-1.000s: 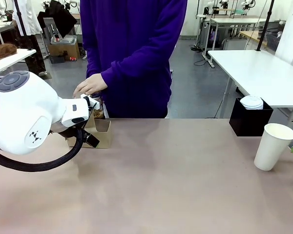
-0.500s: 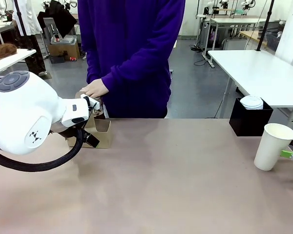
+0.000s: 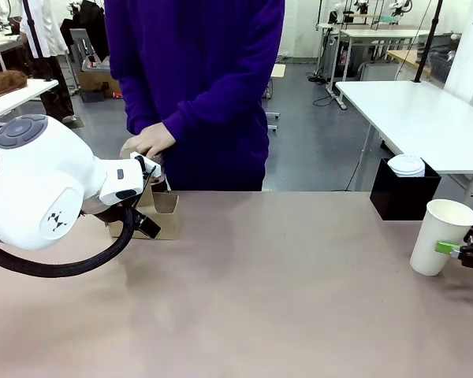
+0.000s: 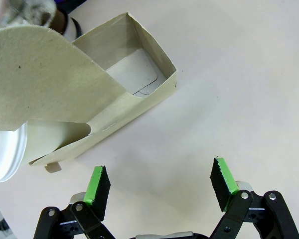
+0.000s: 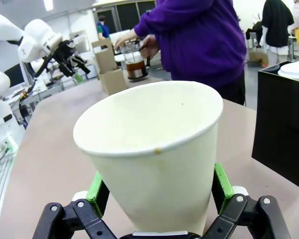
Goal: Pour a drink into a cup and package it in a carrier.
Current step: Pick up the 600 ml Paper Cup and place it in the middle top area of the table.
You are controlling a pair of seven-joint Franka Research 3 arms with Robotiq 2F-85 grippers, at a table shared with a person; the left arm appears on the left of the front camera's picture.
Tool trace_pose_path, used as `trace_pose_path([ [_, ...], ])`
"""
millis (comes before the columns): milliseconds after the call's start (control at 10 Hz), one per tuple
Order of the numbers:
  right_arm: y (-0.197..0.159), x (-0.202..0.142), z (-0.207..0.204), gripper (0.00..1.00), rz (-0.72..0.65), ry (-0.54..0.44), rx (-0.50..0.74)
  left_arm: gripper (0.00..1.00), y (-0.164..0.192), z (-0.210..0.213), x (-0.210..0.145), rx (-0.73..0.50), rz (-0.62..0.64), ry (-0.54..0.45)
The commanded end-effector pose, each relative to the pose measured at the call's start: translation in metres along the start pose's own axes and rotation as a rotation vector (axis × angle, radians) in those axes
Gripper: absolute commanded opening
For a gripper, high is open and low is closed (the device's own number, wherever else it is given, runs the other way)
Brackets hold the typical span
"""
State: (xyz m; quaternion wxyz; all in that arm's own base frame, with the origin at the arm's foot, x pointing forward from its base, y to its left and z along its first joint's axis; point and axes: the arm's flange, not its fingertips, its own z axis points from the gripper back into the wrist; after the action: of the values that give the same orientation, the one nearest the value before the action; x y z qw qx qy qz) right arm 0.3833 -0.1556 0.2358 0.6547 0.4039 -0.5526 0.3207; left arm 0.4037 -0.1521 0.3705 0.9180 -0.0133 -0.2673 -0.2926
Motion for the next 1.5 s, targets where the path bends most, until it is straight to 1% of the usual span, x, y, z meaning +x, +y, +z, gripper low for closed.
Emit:
trace_pose_path([
  [0,0.001,-0.002,-0.017,1.00,0.033,-0.013,-0.020,1.00,0.000,0.000,0.000,-0.001,0.001,0.000],
  [200,0.000,-0.003,-0.024,1.00,0.035,-0.023,-0.003,1.00,0.000,0.000,0.000,-0.001,0.001,0.000],
  [300,-0.005,-0.003,-0.022,0.80,0.001,-0.017,-0.014,1.00,0.000,0.000,0.000,-0.001,0.001,0.000],
  [400,-0.010,-0.003,-0.010,0.80,-0.047,-0.006,0.008,1.00,0.000,0.000,0.000,-0.001,0.001,0.000],
  [500,-0.001,-0.001,-0.018,0.80,-0.003,-0.012,0.015,1.00,0.000,0.000,0.000,-0.001,0.001,0.000],
  [800,-0.003,-0.003,-0.016,0.80,-0.011,-0.013,0.011,1.00,0.000,0.000,0.000,-0.001,0.001,0.000],
  [1000,0.016,0.046,-0.024,0.80,-0.003,-0.035,-0.057,1.00,0.000,0.000,0.000,-0.001,0.001,0.000],
  [1100,0.023,0.079,-0.039,0.80,0.000,-0.034,-0.073,1.00,0.000,0.000,0.000,-0.001,0.001,0.000],
  [1300,0.028,0.123,-0.087,0.80,-0.013,-0.022,-0.062,1.00,0.000,0.000,0.000,-0.001,0.001,0.000],
  [1400,0.032,0.135,-0.119,0.80,-0.030,-0.021,-0.044,1.00,0.000,0.000,0.000,-0.001,0.001,0.000],
])
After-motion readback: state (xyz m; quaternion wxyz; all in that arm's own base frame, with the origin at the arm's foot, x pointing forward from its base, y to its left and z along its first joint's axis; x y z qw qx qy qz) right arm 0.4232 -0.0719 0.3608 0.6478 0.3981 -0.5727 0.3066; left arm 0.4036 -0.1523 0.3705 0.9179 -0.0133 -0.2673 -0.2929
